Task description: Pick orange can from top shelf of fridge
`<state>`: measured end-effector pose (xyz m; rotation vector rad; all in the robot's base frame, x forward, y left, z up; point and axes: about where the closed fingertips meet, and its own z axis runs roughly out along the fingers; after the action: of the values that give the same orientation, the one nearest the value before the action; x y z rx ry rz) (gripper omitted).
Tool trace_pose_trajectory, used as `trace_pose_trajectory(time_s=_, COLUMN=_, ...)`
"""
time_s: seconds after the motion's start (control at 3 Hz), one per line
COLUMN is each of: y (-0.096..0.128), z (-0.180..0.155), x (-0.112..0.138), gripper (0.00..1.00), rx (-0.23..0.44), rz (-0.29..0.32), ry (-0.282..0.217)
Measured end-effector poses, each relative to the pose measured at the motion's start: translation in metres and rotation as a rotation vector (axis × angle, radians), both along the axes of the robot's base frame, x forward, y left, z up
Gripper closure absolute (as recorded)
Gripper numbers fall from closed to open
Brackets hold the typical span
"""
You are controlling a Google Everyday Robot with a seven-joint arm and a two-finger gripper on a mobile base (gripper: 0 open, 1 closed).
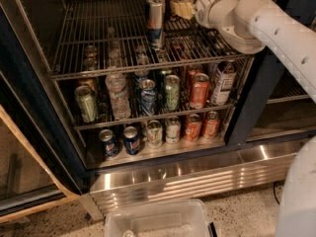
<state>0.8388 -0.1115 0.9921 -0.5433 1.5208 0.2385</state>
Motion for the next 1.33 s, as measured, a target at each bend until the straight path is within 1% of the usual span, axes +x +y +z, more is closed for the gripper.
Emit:
trace_pose_trajectory(time_s=1.0, y=0.015, z=-0.008, x=0.037, gripper=0.36, rx=-0.007, rz=0.018, ry=0.011)
trace_pose_trajectory(time_s=1.33, y=0.018, z=-0.013, x=0.049, gripper=0.36, rx=-0.027, rz=0.013, ry=0.015)
